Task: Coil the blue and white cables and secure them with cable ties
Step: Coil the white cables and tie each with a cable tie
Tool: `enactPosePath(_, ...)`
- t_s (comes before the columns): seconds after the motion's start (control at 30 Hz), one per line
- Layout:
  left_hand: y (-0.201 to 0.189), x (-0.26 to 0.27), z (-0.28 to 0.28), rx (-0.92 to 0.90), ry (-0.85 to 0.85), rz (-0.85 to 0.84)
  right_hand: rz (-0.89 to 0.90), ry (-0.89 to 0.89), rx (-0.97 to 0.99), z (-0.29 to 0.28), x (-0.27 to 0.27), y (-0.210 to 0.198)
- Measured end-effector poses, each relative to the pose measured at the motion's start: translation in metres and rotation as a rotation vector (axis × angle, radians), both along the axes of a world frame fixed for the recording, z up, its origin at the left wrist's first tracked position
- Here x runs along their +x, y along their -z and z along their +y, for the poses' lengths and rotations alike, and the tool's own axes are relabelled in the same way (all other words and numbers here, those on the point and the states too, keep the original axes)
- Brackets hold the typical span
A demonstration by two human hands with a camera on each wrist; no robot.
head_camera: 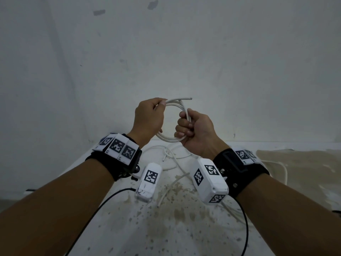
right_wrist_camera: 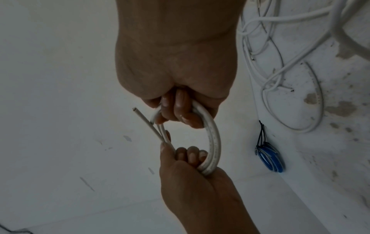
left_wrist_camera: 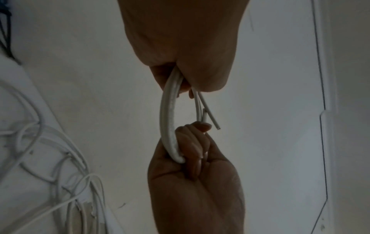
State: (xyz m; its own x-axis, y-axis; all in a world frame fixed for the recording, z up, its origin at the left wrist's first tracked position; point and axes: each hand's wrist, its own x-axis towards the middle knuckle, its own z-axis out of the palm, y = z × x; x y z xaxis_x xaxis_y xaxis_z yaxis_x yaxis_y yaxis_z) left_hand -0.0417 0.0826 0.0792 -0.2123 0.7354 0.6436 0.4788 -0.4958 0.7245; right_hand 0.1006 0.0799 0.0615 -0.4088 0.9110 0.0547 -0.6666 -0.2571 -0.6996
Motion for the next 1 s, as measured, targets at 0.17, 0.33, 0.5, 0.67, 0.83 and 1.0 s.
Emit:
enactPosePath(0.17,-0.001,0.001,0.004,-0.107,-0.004,-0.103,-0.074,0.031,0.043,0.0,0.002,0.001)
enactPosePath(0.33,-0.005,-0.002,0.001,-0.185,0.14,-0.084,-0.094,0.043,0.042,0.0,0.002,0.005)
enactPosePath(0.5,-0.009,-0.007,-0.003,-0.24,0.199,0.0,-0.135,0.084,0.057,0.003,0.004,0.01)
enactPosePath(0.67,-0.015,-0.009,-0.005,-0.284,0.263,0.215,-0.26,0.126,0.106,0.002,0.003,0.012)
enactPosePath(0.83,-0.01,-0.007,-0.006,-0.115,0.147,0.283,-0.38,0.106,0.158,-0.003,0.003,0.01)
enactPosePath(1.0,-0.008,-0.002,-0.007,-0.041,0.15,0.432,-0.418,0.046,0.097,-0.002,0.007,0.002)
